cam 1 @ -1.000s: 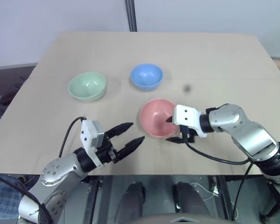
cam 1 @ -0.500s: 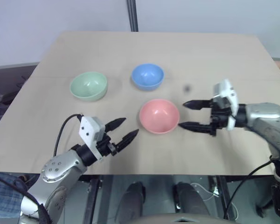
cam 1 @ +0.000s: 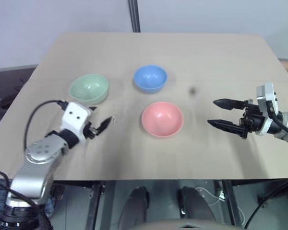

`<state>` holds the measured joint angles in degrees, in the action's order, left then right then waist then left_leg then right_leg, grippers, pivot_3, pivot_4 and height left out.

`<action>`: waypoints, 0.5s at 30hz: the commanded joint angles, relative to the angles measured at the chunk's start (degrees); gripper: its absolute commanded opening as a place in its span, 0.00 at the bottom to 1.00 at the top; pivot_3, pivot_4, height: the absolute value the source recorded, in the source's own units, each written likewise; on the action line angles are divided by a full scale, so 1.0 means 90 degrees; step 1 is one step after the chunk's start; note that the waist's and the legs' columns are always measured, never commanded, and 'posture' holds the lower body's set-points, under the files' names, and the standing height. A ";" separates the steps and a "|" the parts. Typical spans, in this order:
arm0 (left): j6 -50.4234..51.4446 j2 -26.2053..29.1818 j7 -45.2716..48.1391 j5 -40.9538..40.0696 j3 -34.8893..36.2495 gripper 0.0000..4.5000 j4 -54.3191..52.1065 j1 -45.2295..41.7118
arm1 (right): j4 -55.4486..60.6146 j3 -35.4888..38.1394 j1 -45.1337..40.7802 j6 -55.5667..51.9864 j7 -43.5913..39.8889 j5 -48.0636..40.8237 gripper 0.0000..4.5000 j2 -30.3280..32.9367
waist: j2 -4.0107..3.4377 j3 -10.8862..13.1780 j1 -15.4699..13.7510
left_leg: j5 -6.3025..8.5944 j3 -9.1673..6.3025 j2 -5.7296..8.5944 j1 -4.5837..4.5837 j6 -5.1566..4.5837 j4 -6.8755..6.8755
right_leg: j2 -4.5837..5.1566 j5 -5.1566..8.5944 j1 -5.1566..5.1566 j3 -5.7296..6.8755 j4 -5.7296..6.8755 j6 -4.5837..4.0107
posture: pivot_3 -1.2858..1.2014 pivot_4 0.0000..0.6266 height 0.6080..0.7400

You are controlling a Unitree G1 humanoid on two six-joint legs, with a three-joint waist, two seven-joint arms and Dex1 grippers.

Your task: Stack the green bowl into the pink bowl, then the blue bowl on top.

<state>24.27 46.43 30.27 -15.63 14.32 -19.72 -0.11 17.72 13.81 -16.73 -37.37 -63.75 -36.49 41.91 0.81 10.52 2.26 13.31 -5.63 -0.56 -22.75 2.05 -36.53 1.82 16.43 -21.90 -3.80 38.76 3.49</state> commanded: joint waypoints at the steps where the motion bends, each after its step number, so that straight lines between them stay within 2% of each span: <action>1: -0.0460 0.0515 0.0198 0.0521 0.0249 0.75 0.0475 -0.0223 | 0.0176 0.0088 0.0002 0.0170 0.0066 -0.0155 0.92 0.0059 | -0.0002 0.0002 0.0000 | 0.0000 0.0001 0.0000 0.0000 0.0000 0.0002 | 0.0001 0.0000 -0.0001 0.0000 0.0000 0.0000 | 0.52 0.24 1.00; 9: -0.1128 0.0959 0.0331 0.1385 -0.0156 0.75 0.1722 -0.0877 | 0.0430 0.0409 -0.0084 0.0484 0.0095 -0.0812 0.92 -0.0183 | -0.0003 0.0008 -0.0001 | 0.0000 -0.0001 0.0001 -0.0001 0.0000 0.0009 | 0.0002 0.0000 -0.0003 0.0001 -0.0002 0.0000 | 0.52 0.24 1.00; 15: -0.1218 0.0813 0.0259 0.1969 -0.0776 0.75 0.2610 -0.1684 | 0.0355 0.0341 -0.0088 0.0670 0.0236 -0.0840 0.92 -0.0137 | 0.0002 0.0011 -0.0014 | 0.0000 -0.0003 0.0002 -0.0003 0.0000 0.0008 | 0.0004 0.0000 -0.0004 0.0003 -0.0001 0.0001 | 0.52 0.24 1.00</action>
<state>14.67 53.53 33.00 0.87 7.75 3.46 -14.31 19.73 15.51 -16.87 -32.86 -61.83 -43.26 40.21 0.83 10.61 2.14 13.31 -5.66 -0.54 -22.77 2.05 -36.45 1.85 16.43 -21.94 -3.76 38.78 3.50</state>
